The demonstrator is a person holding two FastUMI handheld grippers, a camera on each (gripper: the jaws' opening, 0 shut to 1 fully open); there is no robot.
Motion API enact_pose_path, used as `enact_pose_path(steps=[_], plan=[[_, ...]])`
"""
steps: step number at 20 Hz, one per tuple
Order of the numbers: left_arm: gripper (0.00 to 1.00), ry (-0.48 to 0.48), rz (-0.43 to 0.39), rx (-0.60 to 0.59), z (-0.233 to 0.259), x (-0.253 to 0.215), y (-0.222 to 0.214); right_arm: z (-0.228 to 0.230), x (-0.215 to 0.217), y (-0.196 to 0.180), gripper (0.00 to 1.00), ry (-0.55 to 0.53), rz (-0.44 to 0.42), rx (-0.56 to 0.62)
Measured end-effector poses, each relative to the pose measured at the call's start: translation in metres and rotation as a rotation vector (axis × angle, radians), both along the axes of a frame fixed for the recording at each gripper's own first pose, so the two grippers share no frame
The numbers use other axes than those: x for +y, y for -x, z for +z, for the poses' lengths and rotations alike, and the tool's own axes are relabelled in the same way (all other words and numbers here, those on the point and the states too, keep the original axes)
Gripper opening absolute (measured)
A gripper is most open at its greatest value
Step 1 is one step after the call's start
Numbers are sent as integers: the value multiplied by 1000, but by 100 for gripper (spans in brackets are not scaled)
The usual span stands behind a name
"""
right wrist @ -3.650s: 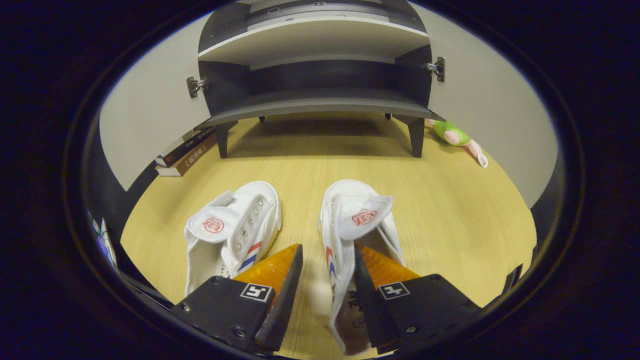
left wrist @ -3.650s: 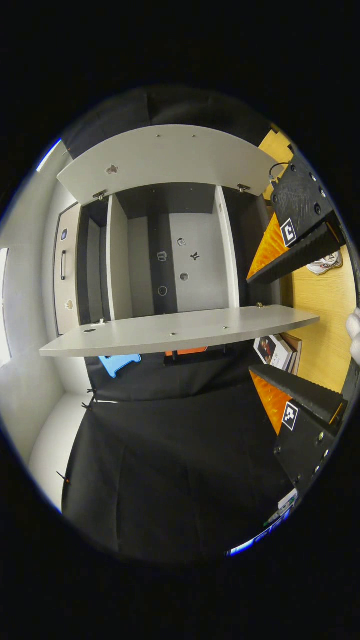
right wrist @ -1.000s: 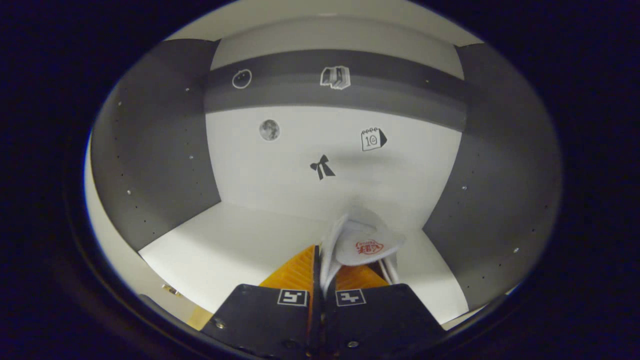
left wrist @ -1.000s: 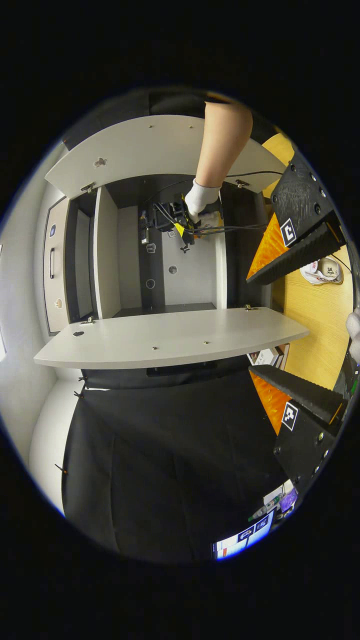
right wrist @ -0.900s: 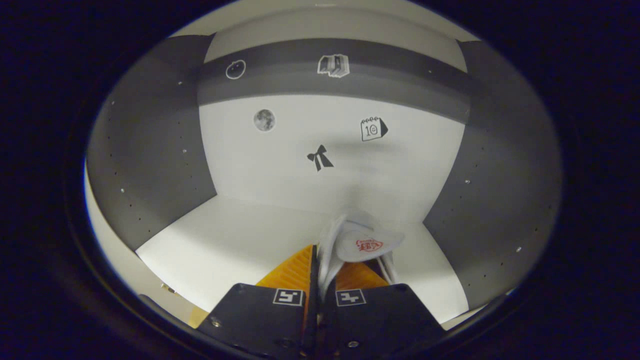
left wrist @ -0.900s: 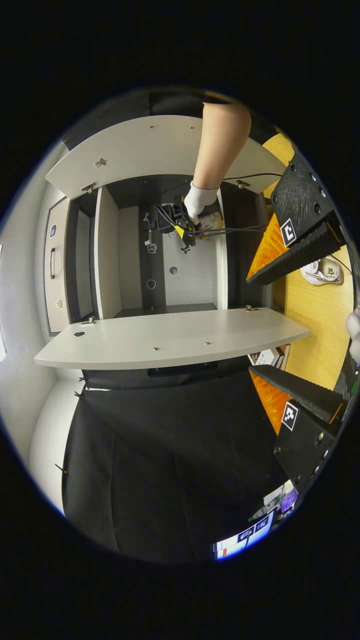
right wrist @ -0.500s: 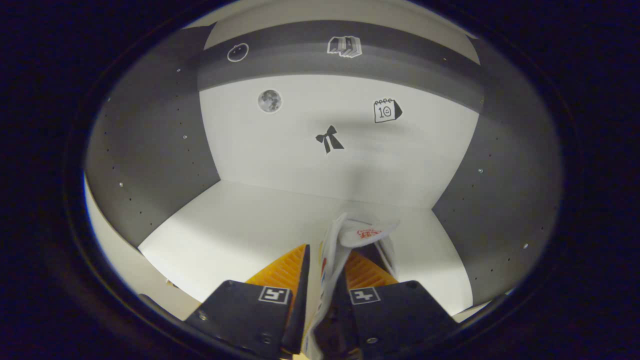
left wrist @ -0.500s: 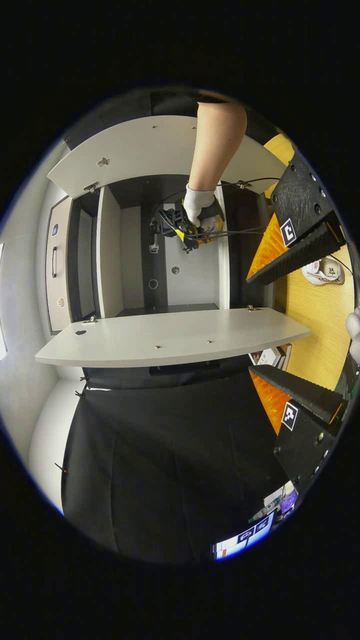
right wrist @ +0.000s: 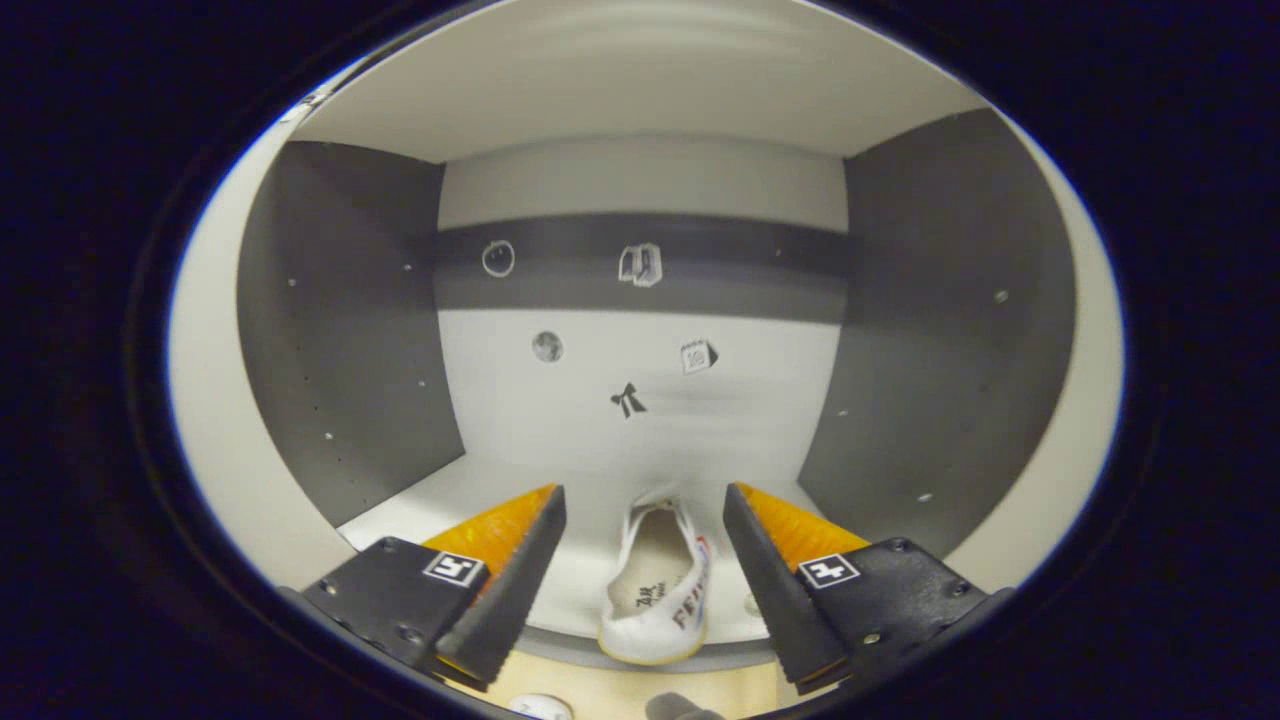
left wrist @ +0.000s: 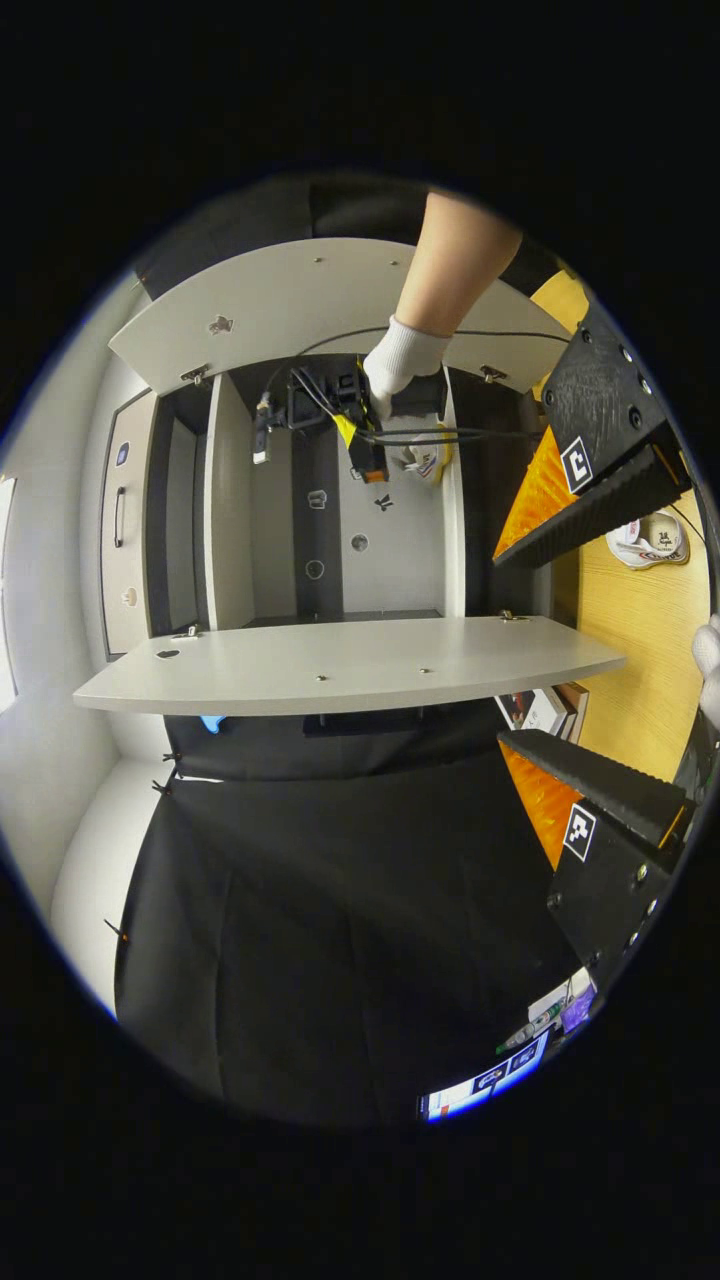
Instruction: Grab one shoe with the right hand and put it into the shoe cabinet, grab the other shoe with the left hand and put it into the shoe cabinet; then close the right door with the right hand and the left door with the left hand.
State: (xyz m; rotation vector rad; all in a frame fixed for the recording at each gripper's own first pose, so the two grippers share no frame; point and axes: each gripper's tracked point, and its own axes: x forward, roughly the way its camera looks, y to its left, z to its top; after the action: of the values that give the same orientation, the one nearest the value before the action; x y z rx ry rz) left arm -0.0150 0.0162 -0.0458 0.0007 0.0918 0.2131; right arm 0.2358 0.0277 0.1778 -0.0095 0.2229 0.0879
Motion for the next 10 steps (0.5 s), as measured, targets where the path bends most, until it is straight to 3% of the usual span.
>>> enact_pose_path(steps=[6,10], plan=[[96,-13,-87,-29,5,-9,-6,58,-13,119,100,-84,31,-206],[97,-9,-159,-42,4,-22,-9,51,-39,195,100,-123,10,-248]])
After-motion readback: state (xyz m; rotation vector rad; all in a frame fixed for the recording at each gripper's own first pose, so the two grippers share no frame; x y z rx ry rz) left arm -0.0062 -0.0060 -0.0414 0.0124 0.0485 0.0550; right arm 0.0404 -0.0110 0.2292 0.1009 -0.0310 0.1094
